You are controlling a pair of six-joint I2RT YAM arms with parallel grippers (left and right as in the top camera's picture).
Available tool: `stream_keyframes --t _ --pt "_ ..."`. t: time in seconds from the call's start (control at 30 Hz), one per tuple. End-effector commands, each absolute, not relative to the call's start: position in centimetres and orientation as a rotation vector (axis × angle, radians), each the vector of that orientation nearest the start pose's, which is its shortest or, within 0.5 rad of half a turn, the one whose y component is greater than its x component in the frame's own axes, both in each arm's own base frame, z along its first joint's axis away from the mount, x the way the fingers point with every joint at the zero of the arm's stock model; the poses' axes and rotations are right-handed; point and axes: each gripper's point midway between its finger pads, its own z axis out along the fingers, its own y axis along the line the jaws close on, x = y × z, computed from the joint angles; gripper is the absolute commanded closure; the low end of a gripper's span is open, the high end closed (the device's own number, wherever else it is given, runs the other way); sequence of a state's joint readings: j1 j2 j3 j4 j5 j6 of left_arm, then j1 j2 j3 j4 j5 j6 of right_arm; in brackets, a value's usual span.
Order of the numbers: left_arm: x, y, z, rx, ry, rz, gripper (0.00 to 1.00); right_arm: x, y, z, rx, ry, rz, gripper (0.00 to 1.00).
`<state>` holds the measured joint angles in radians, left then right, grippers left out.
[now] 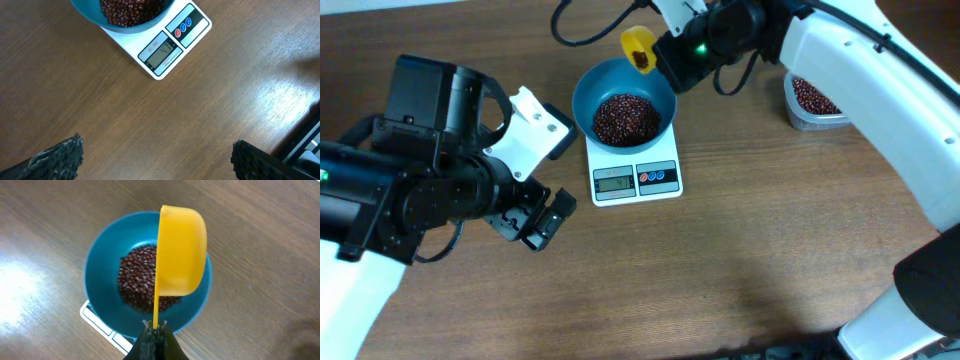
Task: Scoop item into bowl and weigh 50g on scale
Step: 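Tilt the scoop over the bowl to add beans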
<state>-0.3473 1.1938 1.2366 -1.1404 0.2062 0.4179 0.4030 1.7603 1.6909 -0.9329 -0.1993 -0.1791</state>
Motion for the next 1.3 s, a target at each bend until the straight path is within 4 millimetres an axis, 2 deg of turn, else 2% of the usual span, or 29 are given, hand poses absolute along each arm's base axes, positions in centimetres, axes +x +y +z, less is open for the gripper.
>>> stream_keyframes --t 0.0,0.13,0.27,0.37,0.5,0.93,1.1,1.27 --pt "24.8 -12.8 22.0 1.029 2.422 -0.267 0.01 39.2 21.5 22.3 -0.837 2.426 0.311 0.96" --pt "24.8 -12.8 22.0 1.029 2.422 -0.267 0.01 39.0 22.1 23.5 -0.846 2.388 0.305 0.96" --pt "24.8 -12.8 22.0 1.029 2.422 -0.267 0.01 38.8 21.7 22.5 -0.849 2.431 0.275 0.96" --pt "24.8 -12.8 22.0 1.029 2.422 -0.267 0.01 38.8 21.6 23.2 -0.844 2.413 0.276 0.96" --pt "24.8 -12.8 22.0 1.029 2.422 -0.267 0.01 38.5 21.4 22.1 -0.853 2.450 0.267 0.96" --pt "24.8 -12.8 22.0 1.029 2.422 -0.267 0.01 39.1 21.7 22.5 -0.845 2.420 0.273 0.96" --pt "24.8 -12.8 22.0 1.029 2.422 -0.267 0.01 39.6 20.9 22.4 -0.823 2.426 0.198 0.96" --pt "24.8 -12.8 22.0 1.029 2.422 -0.267 0.01 39.6 20.8 22.4 -0.820 2.426 0.193 0.96"
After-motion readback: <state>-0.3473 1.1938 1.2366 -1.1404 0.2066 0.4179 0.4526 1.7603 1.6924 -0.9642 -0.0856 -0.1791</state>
